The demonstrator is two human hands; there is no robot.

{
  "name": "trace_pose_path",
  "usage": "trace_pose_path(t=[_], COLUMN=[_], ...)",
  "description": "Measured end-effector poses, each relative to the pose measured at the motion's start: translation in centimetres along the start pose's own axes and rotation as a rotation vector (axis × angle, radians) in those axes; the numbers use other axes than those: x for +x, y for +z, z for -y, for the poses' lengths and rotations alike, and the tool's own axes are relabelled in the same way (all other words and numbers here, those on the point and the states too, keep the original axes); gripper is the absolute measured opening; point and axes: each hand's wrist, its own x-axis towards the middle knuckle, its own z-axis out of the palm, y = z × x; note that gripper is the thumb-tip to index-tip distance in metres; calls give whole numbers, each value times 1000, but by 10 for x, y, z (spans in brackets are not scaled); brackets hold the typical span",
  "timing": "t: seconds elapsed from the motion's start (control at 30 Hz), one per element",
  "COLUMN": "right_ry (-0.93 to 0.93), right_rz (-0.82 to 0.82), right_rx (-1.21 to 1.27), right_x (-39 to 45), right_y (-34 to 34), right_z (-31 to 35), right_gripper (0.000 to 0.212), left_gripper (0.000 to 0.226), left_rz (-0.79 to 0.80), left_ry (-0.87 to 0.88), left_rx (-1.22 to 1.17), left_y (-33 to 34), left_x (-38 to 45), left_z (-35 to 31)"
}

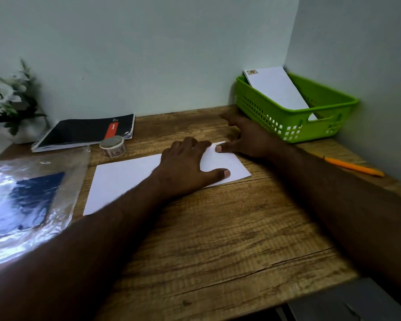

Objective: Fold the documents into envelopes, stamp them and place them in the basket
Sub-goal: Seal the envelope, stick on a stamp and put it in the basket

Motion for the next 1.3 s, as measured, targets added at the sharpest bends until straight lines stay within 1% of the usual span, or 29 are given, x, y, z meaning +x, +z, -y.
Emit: trace_pose_path(t=[0.1,0.2,0.27,0.4,0.5,0.57,0.6,0.67,0.73,0.8,0.9,1.0,1.07,1.17,1.2,1.23,1.3], right_ry=[53,99,95,56,85,91,90,83,55,29,27,74,103,110,105,94,62], right_rz=[-132,-184,-139,50,237,313,307,228,160,135,173,241,270,272,240,195,97], right_rx=[-86,-74,-23,109,127,121,111,62,-8,-16,28,-14,54,252,329,417,623], right_x=[9,15,10,-1,-5,-6,-6,-4,0,3,5,8,6,0,-2,-4,-6], right_y=[8,11,7,-9,-21,-22,-20,-10,-2,0,-4,-8,-9,-12,-14,-15,-18], right_z=[-2,-5,-3,-2,0,3,4,8,10,14,18,19,20,19,19,20,20], right_gripper=[89,81,78,80,84,77,70,54,46,39,38,42,37,23,23,27,34], left_gripper=[90,95,97,98,103,105,105,106,108,110,111,113,116,112,107,98,72], left_rz=[18,9,-1,-4,3,-1,-6,-23,-49,-76,-113,-132,-140,-168,-179,-179,-139], left_ry=[-1,-4,-7,-17,-55,-63,-62,-63,-58,-49,-30,-33,-32,-20,-23,-31,-39], left_rx=[-24,-50,-58,-63,-60,-51,-49,-53,-59,-78,-92,-77,-60,-44,-37,-26,-48], left_y=[-1,-2,-2,-3,-2,-1,-2,-1,1,1,1,3,4,0,-3,-8,-20], left_x=[-1,-1,-2,-2,-1,0,1,1,1,1,1,-1,-2,-3,-2,-1,0], left_z=[-1,-1,-1,0,2,3,3,3,5,5,4,3,3,4,5,8,13])
